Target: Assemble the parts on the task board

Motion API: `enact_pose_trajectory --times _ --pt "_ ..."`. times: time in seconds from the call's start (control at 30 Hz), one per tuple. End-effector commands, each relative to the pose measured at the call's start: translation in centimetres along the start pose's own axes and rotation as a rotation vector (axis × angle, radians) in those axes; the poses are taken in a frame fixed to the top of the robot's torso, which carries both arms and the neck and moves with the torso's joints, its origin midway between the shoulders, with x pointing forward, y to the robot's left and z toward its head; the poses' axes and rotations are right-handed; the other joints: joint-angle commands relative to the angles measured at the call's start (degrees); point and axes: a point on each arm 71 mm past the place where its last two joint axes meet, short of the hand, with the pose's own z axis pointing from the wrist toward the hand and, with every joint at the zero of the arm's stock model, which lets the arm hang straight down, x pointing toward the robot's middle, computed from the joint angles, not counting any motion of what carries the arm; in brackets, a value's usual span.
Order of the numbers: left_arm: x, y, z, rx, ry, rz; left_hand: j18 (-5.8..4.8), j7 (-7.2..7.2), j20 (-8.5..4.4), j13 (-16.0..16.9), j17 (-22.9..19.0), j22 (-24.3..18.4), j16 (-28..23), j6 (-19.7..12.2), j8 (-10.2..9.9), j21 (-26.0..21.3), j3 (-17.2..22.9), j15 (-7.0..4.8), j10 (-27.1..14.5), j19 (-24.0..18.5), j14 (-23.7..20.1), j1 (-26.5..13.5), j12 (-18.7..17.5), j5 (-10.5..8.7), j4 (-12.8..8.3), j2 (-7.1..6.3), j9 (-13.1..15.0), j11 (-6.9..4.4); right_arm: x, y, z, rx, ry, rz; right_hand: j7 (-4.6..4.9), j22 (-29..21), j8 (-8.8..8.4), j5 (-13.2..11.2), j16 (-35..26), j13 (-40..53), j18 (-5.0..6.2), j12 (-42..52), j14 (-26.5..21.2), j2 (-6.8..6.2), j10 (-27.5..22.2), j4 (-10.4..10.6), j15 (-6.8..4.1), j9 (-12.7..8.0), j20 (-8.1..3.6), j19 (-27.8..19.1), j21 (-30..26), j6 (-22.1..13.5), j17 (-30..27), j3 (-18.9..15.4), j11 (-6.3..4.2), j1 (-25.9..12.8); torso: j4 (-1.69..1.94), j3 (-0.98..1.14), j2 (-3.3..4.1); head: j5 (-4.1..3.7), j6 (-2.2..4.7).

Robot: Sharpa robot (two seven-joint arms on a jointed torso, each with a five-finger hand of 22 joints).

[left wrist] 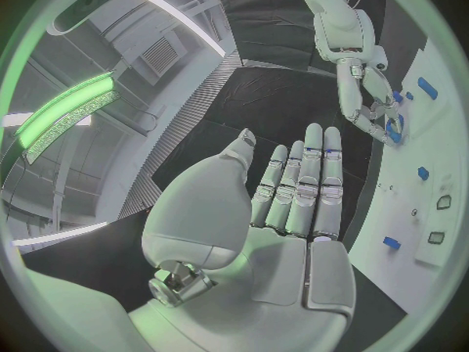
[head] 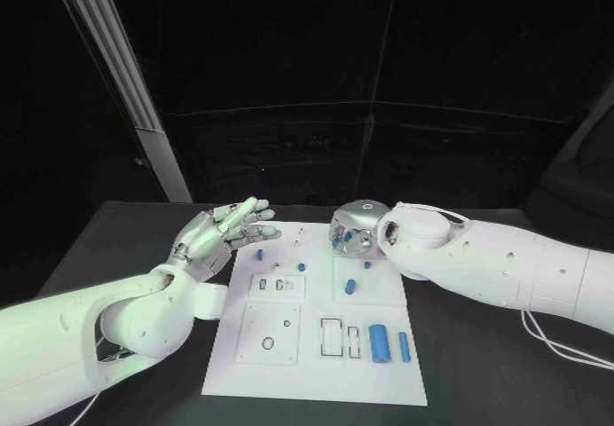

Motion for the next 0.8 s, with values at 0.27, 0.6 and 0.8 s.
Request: enact_pose_trajectory --times 0.27,0.6,0.8 --pt "0.2 -0.1 0.0 0.004 0.011 -0.007 0.71 1.89 0.04 -0.1 0.0 -0.1 -0.3 -0.2 -0.2 -0.3 -0.1 0.07 0.0 0.4 0.4 0.0 -0.4 0.15 -0.3 0.38 -0.1 0.16 -2.2 0.5 1.5 0.016 -0.166 0.026 0.08 -0.6 -0.08 -0.7 0.3 -0.1 -0.71 -0.2 -0.8 -0.9 0.1 0.4 0.1 -0.1 -0.08 -0.1 0.0 0.2 0.1 0.5 0.04 -0.1 0.2 -0.03 0.2 0.46 0.67" --pt "0.2 -0.2 0.1 0.005 0.014 -0.006 0.71 1.92 0.05 -0.1 0.1 -0.1 -0.4 -0.3 -0.3 -0.3 -0.1 0.08 0.0 0.5 0.4 0.0 -0.5 0.15 -0.4 0.45 -0.1 0.19 -2.7 1.4 3.4 0.018 -0.181 0.024 0.16 -0.9 -0.22 -0.6 0.2 -0.1 -0.65 -0.4 -1.0 -1.29 -0.1 0.6 0.16 -0.1 -0.04 -0.3 -0.2 0.1 0.1 0.7 0.13 -0.1 0.25 -0.09 0.41 0.95 1.24" --pt "0.3 -0.2 0.2 0.005 0.016 -0.007 0.71 1.92 0.05 -0.1 0.1 -0.1 -0.4 -0.3 -0.3 -0.3 -0.1 0.08 0.0 0.5 0.4 0.0 -0.5 0.15 -0.4 0.45 -0.1 0.19 -2.5 2.1 4.2 0.008 -0.158 0.02 0.19 -1.0 -0.3 -0.5 0.2 -0.1 -0.64 -0.5 -1.1 -1.5 -0.1 0.7 0.19 -0.1 -0.02 -0.4 -0.2 0.0 0.1 0.8 0.17 -0.2 0.29 -0.15 0.47 1.03 1.16"
